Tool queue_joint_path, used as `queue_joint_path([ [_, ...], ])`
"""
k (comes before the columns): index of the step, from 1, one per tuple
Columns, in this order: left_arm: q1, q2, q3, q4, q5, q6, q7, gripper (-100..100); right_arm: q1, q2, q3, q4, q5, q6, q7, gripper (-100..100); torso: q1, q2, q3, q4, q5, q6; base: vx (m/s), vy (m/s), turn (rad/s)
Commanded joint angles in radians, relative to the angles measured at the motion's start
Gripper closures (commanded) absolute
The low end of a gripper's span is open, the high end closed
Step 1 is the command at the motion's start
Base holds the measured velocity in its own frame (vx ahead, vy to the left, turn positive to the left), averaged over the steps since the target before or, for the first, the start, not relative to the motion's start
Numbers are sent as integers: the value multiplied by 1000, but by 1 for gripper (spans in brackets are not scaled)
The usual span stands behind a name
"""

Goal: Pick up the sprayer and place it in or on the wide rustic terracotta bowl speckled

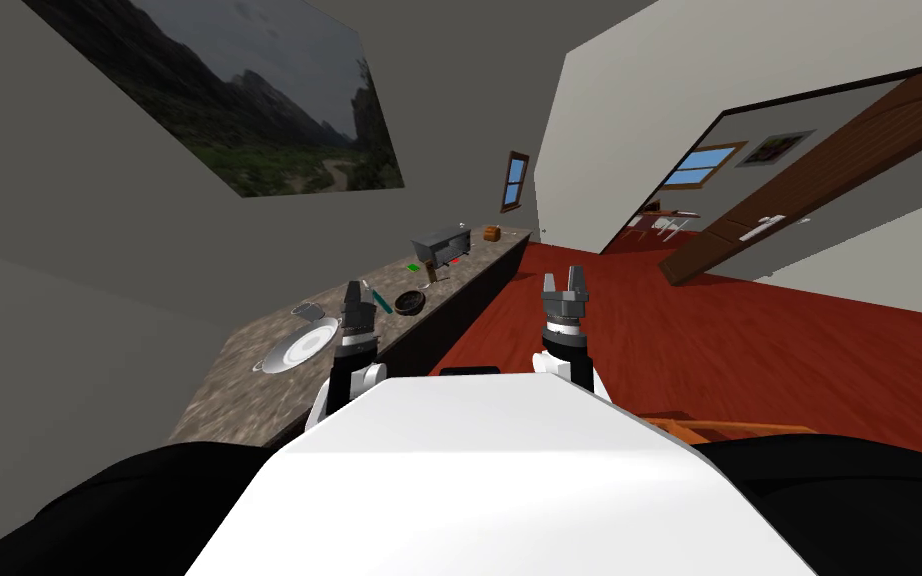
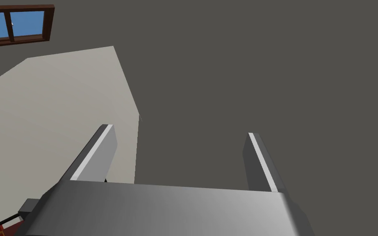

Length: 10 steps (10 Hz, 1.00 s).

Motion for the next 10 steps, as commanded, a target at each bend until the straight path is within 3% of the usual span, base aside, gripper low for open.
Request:
queue_joint_path([
  [1, 34, 20, 26, 1, 1, 45, -8, -100, 0, 0, 0, 0, 0, 0, 0, 0, 0, 0, 0, 0, 0, 0, -24, -80, -24],
  [3, 56, 35, 43, 2, 2, 75, -11, -100, 0, 0, 0, 0, 0, 0, 0, 0, 0, -1, -1, 0, 0, 0, -14, -66, -16],
  [5, 101, 67, 81, 5, 3, 137, -20, -100, 0, 0, 0, 0, 0, 0, 0, 0, 2, -2, -1, 0, 0, 0, 7, -46, -29],
  [6, 101, 67, 81, 5, 3, 142, -20, -100, 0, 0, 0, 0, 0, 0, 0, 0, 1, -3, -2, -1, 0, 0, 1, -46, -4],
  [8, 149, 103, 119, 9, 5, 203, -29, -100, 0, 0, 0, 0, 0, 0, 0, 0, 1, -3, -1, -1, 0, 0, 6, -71, -23],
  [9, 149, 103, 119, 9, 5, 216, -29, -100, 0, 0, 0, 0, 0, 0, 0, 0, 0, -3, -1, -1, 0, 0, 3, -63, 1],
  [10, 172, 122, 138, 11, 5, 247, -34, -100, 0, 0, 0, 0, 0, 0, 0, 0, 0, -3, -1, -1, 0, 0, 11, -53, -22],
])
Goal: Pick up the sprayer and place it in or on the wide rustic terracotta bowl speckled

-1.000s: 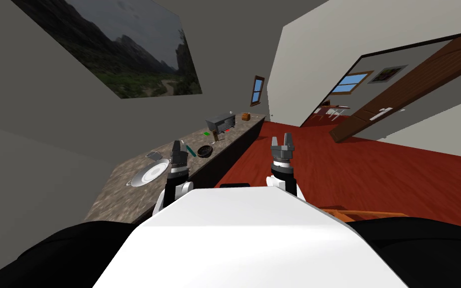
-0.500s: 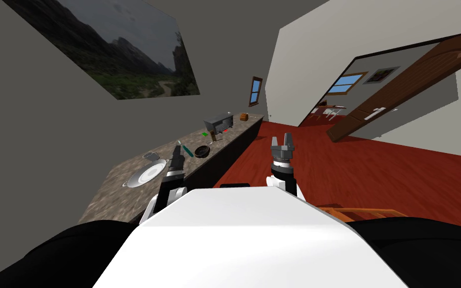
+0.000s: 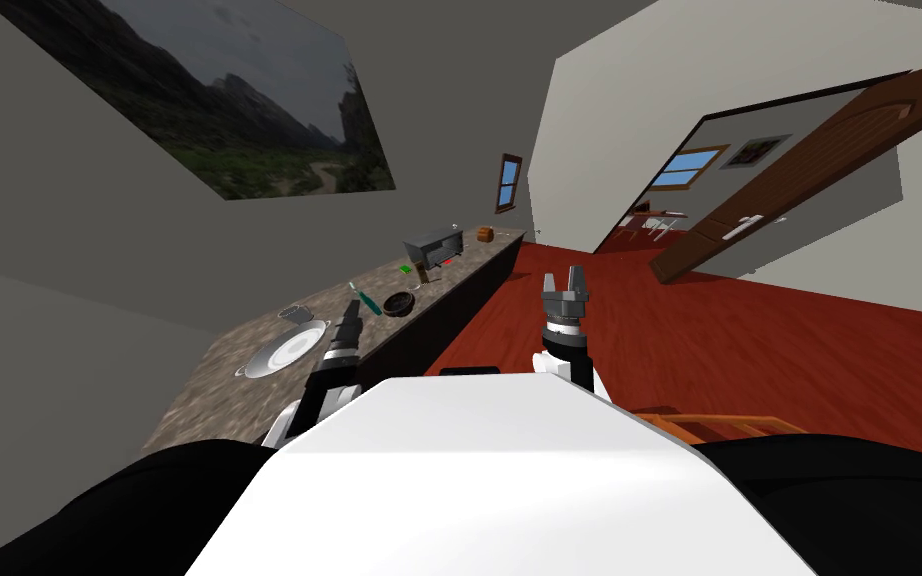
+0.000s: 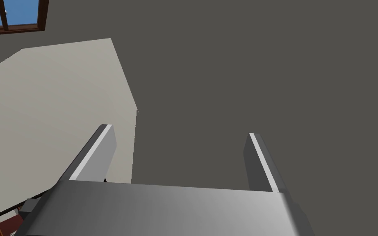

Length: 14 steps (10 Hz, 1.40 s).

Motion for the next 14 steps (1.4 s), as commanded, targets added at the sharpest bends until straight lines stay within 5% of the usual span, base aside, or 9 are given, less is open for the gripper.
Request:
queue_joint_path([
  [1, 7, 11, 10, 6, 0, 30, -3, -100, 0, 0, 0, 0, 0, 0, 0, 0, 0, 0, 0, 0, 0, 0, 11, -41, -7],
  [8, 120, 119, 99, 24, 0, 221, -27, -100, 0, 0, 0, 0, 0, 0, 0, 0, 2, -2, -1, 0, 0, 0, 40, -47, -21],
  [14, 178, 192, 142, 39, -3, 373, -41, -100, 0, 0, 0, 0, 0, 0, 0, 0, 2, -4, -2, -1, 0, 0, 62, -35, -15],
])
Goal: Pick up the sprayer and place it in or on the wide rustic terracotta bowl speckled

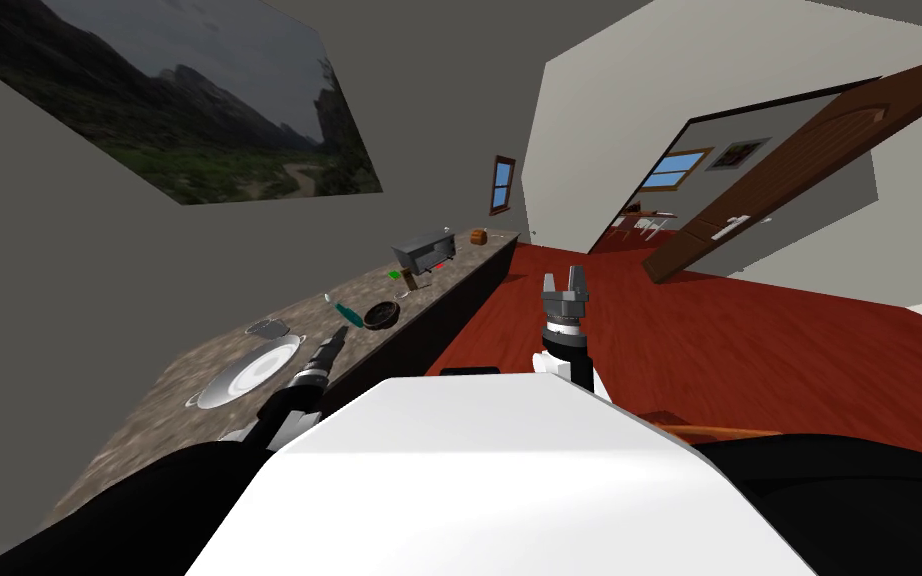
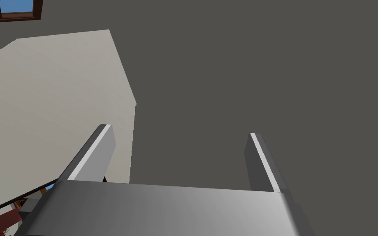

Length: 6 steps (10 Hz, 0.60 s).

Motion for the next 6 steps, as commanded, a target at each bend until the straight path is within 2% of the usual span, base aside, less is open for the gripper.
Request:
queue_joint_path([
  [1, 23, 29, 15, 2, -1, 50, -5, -100, 0, 0, 0, 0, 0, 0, 0, 0, 0, 0, 0, 0, 0, 0, 69, -15, -15],
  [2, 39, 55, 26, 8, -2, 81, -9, -100, 0, 0, 0, 0, 0, 0, 0, 0, 1, -1, 0, 0, 0, 0, 120, -13, -29],
  [3, 39, 55, 26, 8, -2, 99, -9, -100, 0, 0, 0, 0, 0, 0, 0, 0, 1, -3, -2, -1, 0, 0, 86, -20, -11],
  [4, 53, 81, 37, 15, -4, 132, -12, -100, 0, 0, 0, 0, 0, 0, 0, 0, 1, -2, -1, -1, 0, 0, 71, -29, -17],
  [5, 53, 81, 37, 15, -4, 141, -12, -100, 0, 0, 0, 0, 0, 0, 0, 0, 0, -1, -1, 0, 0, 0, 60, -19, -7],
  [6, 67, 108, 46, 21, -5, 180, -16, -100, 0, 0, 0, 0, 0, 0, 0, 0, 0, -1, 0, 0, 0, 0, 66, -10, -17],
])
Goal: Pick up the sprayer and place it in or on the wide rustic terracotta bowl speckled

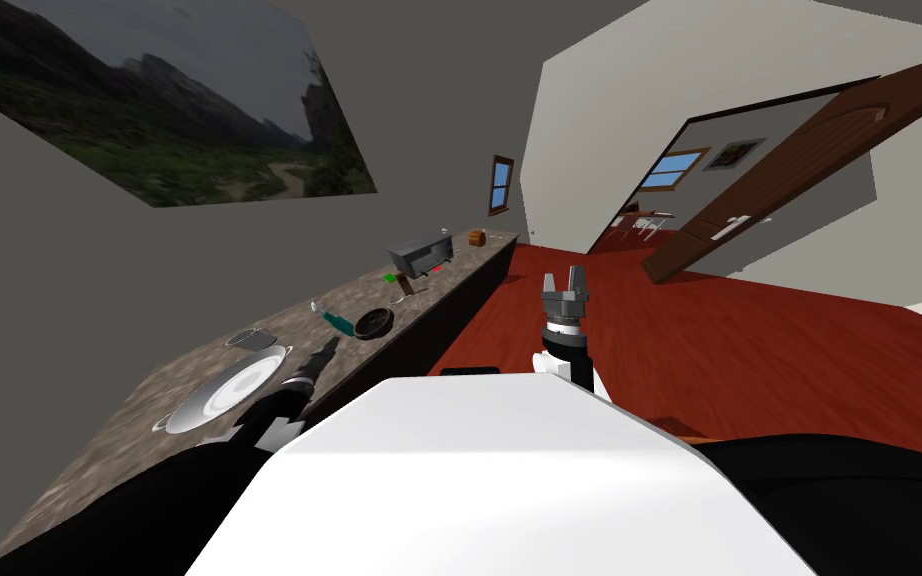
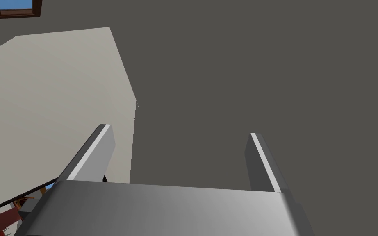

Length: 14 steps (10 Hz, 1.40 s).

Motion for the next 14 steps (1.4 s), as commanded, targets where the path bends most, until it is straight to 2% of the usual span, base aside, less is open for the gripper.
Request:
queue_joint_path([
  [1, 8, 18, 8, 0, 3, 28, 0, -100, 0, 0, 0, 0, 0, 0, 0, 0, 0, 0, 0, 0, 0, 0, 65, -8, -8],
  [3, 31, 71, 23, 13, -1, 93, -6, -100, 0, 0, 0, 0, 0, 0, 0, 0, 0, -1, 0, 0, 0, 0, 105, -11, -20],
  [4, 31, 71, 23, 13, -1, 104, -6, -100, 0, 0, 0, 0, 0, 0, 0, 0, 1, -3, -2, -1, 0, 0, 99, 2, -7],
  [6, 49, 123, 34, 25, -4, 164, -11, -100, 0, 0, 0, 0, 0, 0, 0, 0, 1, -1, -1, 0, 0, 0, 96, 0, -17],
  [7, 49, 123, 34, 25, -4, 172, -11, -100, 0, 0, 0, 0, 0, 0, 0, 0, 1, -3, -2, -1, 0, 0, 101, 5, -7],
  [11, 71, 211, 45, 47, -11, 281, -18, -100, 0, 0, 0, 0, 0, 0, 0, 0, 1, -3, -2, -1, 0, 0, 117, 2, -13],
  [14, 77, 257, 46, 60, -16, 336, -20, -100, 0, 0, 0, 0, 0, 0, 0, 0, 2, -4, -2, -1, 0, 0, 118, 15, -10],
])
